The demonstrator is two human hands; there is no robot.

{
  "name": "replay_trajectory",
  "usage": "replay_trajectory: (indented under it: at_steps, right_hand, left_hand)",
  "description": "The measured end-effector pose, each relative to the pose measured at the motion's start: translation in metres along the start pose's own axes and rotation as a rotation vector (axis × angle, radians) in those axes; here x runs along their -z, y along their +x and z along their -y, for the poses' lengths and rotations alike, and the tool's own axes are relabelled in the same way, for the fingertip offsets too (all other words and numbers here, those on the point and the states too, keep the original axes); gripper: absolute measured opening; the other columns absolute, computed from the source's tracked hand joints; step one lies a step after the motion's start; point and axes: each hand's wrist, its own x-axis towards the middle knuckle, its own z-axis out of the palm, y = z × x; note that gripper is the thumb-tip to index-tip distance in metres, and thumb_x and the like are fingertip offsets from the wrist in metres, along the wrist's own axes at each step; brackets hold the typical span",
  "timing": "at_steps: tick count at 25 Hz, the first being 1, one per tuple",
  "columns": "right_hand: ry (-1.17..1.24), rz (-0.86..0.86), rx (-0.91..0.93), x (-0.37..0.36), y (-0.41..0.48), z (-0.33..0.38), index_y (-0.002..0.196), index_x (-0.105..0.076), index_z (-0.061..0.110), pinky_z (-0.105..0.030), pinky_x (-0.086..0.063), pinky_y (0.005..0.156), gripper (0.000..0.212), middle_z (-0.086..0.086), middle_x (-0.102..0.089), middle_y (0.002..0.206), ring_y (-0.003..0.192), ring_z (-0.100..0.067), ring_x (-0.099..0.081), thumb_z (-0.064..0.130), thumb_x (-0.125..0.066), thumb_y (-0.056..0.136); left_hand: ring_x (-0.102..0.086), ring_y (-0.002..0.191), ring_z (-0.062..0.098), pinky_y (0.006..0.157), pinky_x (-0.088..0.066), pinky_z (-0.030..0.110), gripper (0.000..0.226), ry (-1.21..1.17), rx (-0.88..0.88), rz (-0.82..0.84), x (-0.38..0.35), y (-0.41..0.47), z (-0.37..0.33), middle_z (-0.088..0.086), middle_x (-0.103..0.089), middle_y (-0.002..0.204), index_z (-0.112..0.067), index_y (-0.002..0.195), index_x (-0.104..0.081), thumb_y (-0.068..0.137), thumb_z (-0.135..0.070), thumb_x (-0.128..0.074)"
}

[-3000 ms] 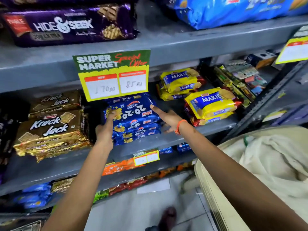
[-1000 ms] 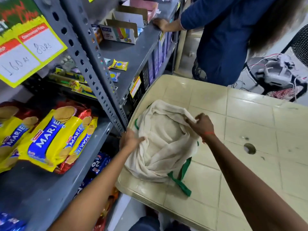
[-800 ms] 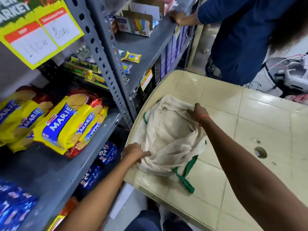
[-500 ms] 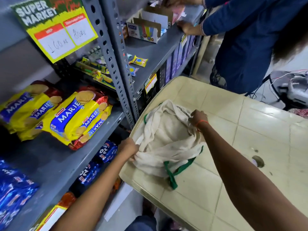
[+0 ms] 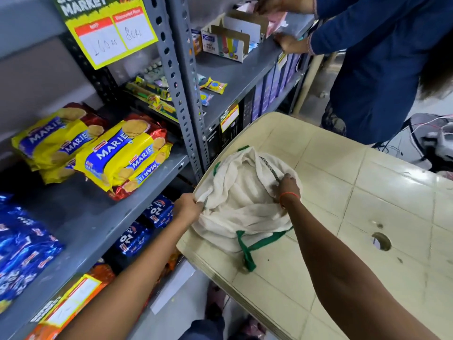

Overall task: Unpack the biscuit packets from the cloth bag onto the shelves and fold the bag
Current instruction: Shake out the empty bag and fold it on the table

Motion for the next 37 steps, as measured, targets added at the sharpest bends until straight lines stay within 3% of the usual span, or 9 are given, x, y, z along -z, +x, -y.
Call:
replay_trajectory:
  at_steps: [4, 9, 15, 18, 22, 25, 27, 31, 37]
  right_hand:
    - [-0.079, -0.065, 0.059, -0.009, -0.02, -0.001, 0.119, -0.047, 0.006, -0.04, -0.048, 0.088, 0.036, -0.02, -0.059, 0.121, 0.112, -0.038, -0.058, 0.02, -0.055, 0.087]
    - [-0.304, -0.275, 0.209, 0.033, -0.031, -0.008, 0.112, -0.051, 0.004, -0.037, -0.05, 0.076, 0.025, -0.023, -0.067, 0.106, 0.098, -0.04, -0.064, 0.008, -0.05, 0.088]
    - [-0.553, -0.345, 0.258, 0.077, -0.059, -0.024, 0.105, -0.065, 0.007, -0.036, -0.054, 0.076, 0.029, -0.016, -0.07, 0.104, 0.097, -0.035, -0.067, -0.003, -0.045, 0.087]
    - [-0.435, -0.395, 0.226, 0.091, -0.069, -0.032, 0.102, -0.066, 0.008, -0.036, -0.053, 0.074, 0.025, -0.018, -0.07, 0.101, 0.093, -0.037, -0.067, 0.0, -0.048, 0.087]
    - [0.282, -0.218, 0.094, 0.096, -0.075, -0.049, 0.099, -0.064, 0.004, -0.033, -0.054, 0.061, 0.015, -0.023, -0.071, 0.085, 0.067, -0.031, -0.065, 0.005, -0.061, 0.084]
    - [0.15, 0.128, 0.1, 0.081, -0.082, -0.064, 0.104, -0.064, 0.003, -0.027, -0.054, 0.05, 0.026, -0.021, -0.065, 0.095, 0.071, -0.028, -0.063, -0.007, -0.058, 0.082]
    - [0.047, 0.246, 0.058, 0.061, -0.089, -0.076, 0.112, -0.061, 0.005, -0.024, -0.053, 0.053, 0.034, -0.015, -0.059, 0.098, 0.081, -0.026, -0.061, -0.001, -0.066, 0.079]
    - [0.077, -0.172, 0.037, 0.03, -0.095, -0.096, 0.112, -0.06, 0.005, -0.033, -0.048, 0.087, 0.027, -0.02, -0.058, 0.118, 0.104, -0.035, -0.06, 0.006, -0.061, 0.085]
    - [-0.089, -0.124, 0.194, 0.013, -0.097, -0.075, 0.105, -0.067, 0.009, -0.037, -0.049, 0.088, 0.022, -0.019, -0.059, 0.114, 0.108, -0.035, -0.054, 0.014, -0.053, 0.089]
  left_hand:
    - [-0.057, 0.072, 0.023, 0.063, -0.05, 0.03, 0.01, -0.585, 0.259, 0.234, 0.0, -0.011, -0.006, 0.009, -0.061, 0.081, -0.013, 0.078, -0.06, 0.084, -0.017, -0.053]
    - [-0.057, 0.067, 0.017, 0.06, -0.05, 0.028, 0.021, -0.593, 0.112, 0.325, 0.016, -0.019, -0.021, 0.004, -0.06, 0.076, -0.017, 0.077, -0.056, 0.081, 0.004, -0.06]
    - [-0.053, 0.065, 0.017, 0.061, -0.046, 0.028, 0.022, -0.568, 0.014, 0.308, 0.034, -0.022, -0.054, 0.006, -0.058, 0.075, -0.016, 0.077, -0.054, 0.084, 0.004, -0.056]
    - [-0.053, 0.063, 0.017, 0.061, -0.046, 0.027, 0.021, -0.553, -0.03, 0.307, 0.036, -0.026, -0.064, 0.006, -0.059, 0.073, -0.015, 0.075, -0.055, 0.083, 0.004, -0.058]
    - [-0.054, 0.062, 0.017, 0.058, -0.047, 0.026, 0.019, -0.502, -0.068, 0.313, 0.031, -0.033, -0.067, 0.005, -0.059, 0.072, -0.015, 0.075, -0.056, 0.082, 0.003, -0.059]
    - [-0.054, 0.062, 0.017, 0.058, -0.047, 0.027, 0.019, -0.46, -0.037, 0.337, 0.022, -0.037, -0.062, 0.005, -0.058, 0.072, -0.015, 0.075, -0.057, 0.082, 0.002, -0.059]
    - [-0.053, 0.062, 0.017, 0.057, -0.046, 0.026, 0.018, -0.424, -0.011, 0.34, 0.016, -0.036, -0.053, 0.005, -0.057, 0.071, -0.015, 0.075, -0.057, 0.082, 0.001, -0.06]
    - [-0.051, 0.06, 0.016, 0.054, -0.043, 0.023, 0.021, -0.389, 0.042, 0.333, 0.008, -0.033, -0.031, 0.004, -0.055, 0.069, -0.015, 0.071, -0.053, 0.082, 0.001, -0.06]
    - [-0.055, 0.067, 0.018, 0.061, -0.048, 0.028, 0.018, -0.429, 0.059, 0.329, 0.011, -0.027, -0.02, 0.007, -0.057, 0.078, -0.014, 0.077, -0.053, 0.082, -0.001, -0.064]
